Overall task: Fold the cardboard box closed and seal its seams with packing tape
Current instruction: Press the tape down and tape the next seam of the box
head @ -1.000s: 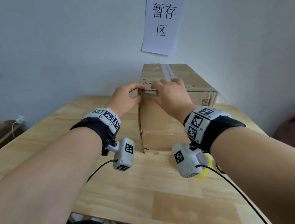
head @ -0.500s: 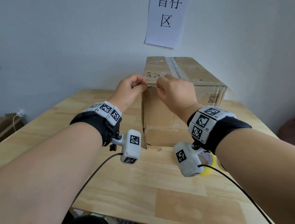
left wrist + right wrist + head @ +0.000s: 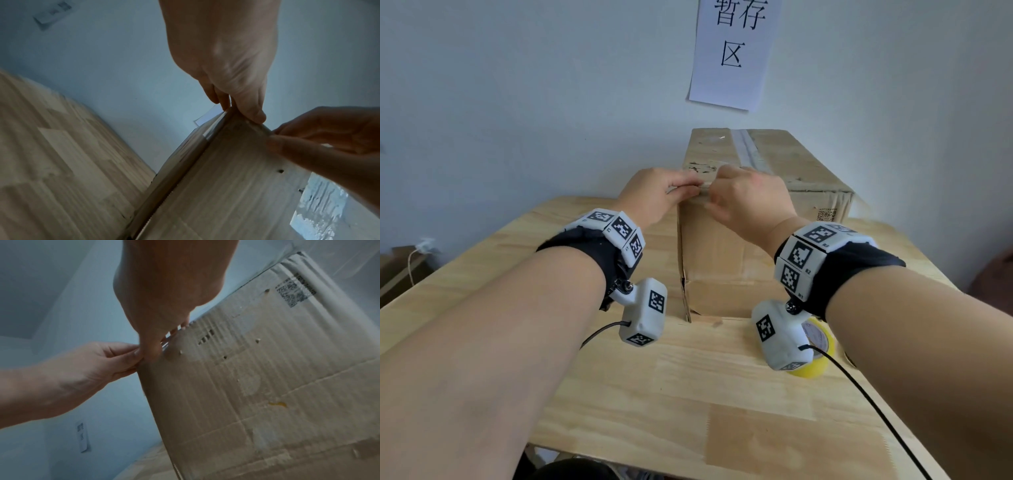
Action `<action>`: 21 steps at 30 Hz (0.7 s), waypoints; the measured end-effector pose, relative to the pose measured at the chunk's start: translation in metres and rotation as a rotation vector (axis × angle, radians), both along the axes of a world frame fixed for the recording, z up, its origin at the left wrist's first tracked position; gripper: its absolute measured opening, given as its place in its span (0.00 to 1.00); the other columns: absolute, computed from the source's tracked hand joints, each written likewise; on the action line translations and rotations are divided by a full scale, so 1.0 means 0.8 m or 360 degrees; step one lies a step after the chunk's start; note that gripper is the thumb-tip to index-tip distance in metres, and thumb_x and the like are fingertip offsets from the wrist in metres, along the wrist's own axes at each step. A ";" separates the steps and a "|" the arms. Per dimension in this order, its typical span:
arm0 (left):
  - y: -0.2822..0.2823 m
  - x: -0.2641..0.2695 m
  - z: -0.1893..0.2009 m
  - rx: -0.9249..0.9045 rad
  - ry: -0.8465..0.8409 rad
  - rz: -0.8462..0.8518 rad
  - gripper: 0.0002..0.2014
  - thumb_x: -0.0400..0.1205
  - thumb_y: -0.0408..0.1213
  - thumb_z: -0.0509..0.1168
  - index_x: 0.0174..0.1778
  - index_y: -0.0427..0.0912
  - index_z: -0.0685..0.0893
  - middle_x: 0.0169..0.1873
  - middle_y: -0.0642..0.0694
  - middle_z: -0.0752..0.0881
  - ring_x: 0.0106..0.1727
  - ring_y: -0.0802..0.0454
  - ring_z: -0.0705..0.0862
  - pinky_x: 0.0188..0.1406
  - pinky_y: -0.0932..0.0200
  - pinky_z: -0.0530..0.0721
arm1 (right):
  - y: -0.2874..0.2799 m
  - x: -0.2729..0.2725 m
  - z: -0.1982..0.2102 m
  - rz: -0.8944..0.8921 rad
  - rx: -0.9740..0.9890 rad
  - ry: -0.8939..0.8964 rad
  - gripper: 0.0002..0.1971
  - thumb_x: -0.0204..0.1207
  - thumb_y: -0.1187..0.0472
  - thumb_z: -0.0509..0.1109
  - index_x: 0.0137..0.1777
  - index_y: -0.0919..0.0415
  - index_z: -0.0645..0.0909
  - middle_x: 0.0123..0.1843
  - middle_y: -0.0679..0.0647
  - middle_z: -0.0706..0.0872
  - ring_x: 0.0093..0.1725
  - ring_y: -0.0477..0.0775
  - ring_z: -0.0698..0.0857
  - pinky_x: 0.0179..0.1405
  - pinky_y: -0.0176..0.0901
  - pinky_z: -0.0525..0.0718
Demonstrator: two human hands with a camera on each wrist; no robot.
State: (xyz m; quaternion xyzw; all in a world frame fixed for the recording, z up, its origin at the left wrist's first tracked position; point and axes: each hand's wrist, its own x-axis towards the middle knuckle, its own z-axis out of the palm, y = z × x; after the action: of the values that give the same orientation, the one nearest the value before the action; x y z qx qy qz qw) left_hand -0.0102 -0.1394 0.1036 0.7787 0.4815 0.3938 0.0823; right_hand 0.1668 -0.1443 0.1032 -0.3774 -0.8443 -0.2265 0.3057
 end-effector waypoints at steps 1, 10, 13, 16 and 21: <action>-0.001 0.000 0.000 0.0007 0.0042 -0.0009 0.14 0.82 0.37 0.66 0.63 0.45 0.85 0.61 0.50 0.86 0.64 0.58 0.81 0.60 0.79 0.68 | -0.002 0.002 0.003 -0.0035 -0.0085 -0.0058 0.08 0.75 0.53 0.70 0.43 0.58 0.84 0.43 0.54 0.84 0.41 0.60 0.83 0.30 0.43 0.67; -0.003 -0.005 -0.007 0.0059 0.0257 -0.0025 0.19 0.81 0.35 0.68 0.69 0.45 0.80 0.70 0.49 0.79 0.74 0.54 0.74 0.73 0.67 0.63 | 0.020 -0.004 0.013 -0.0451 -0.0485 -0.0077 0.21 0.84 0.42 0.53 0.54 0.52 0.83 0.56 0.54 0.85 0.64 0.59 0.73 0.52 0.49 0.67; -0.002 -0.009 -0.008 0.0000 0.0272 -0.0024 0.22 0.79 0.35 0.70 0.71 0.46 0.79 0.72 0.49 0.77 0.75 0.55 0.72 0.73 0.69 0.60 | 0.016 -0.003 0.004 -0.0486 -0.0438 -0.0102 0.20 0.83 0.41 0.54 0.61 0.49 0.81 0.60 0.50 0.86 0.65 0.59 0.73 0.55 0.49 0.66; -0.001 -0.001 -0.008 -0.0030 0.0223 0.0009 0.17 0.81 0.39 0.68 0.66 0.43 0.82 0.66 0.46 0.81 0.70 0.49 0.76 0.68 0.62 0.67 | 0.014 -0.003 -0.001 -0.0542 -0.0317 -0.0233 0.20 0.82 0.40 0.56 0.64 0.49 0.79 0.63 0.48 0.85 0.66 0.59 0.73 0.59 0.51 0.64; 0.009 0.033 -0.010 0.0078 0.0252 0.0318 0.15 0.84 0.45 0.61 0.51 0.34 0.80 0.53 0.36 0.78 0.59 0.39 0.73 0.56 0.54 0.67 | 0.011 0.003 -0.002 -0.0512 -0.0374 -0.0323 0.27 0.76 0.39 0.65 0.74 0.46 0.70 0.67 0.46 0.81 0.67 0.58 0.71 0.63 0.51 0.65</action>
State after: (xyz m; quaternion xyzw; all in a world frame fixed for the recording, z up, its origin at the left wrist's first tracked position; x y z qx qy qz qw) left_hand 0.0165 -0.1326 0.0957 0.7572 0.5518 0.3492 -0.0147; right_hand 0.1693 -0.1354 0.1013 -0.5156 -0.8202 -0.2093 0.1330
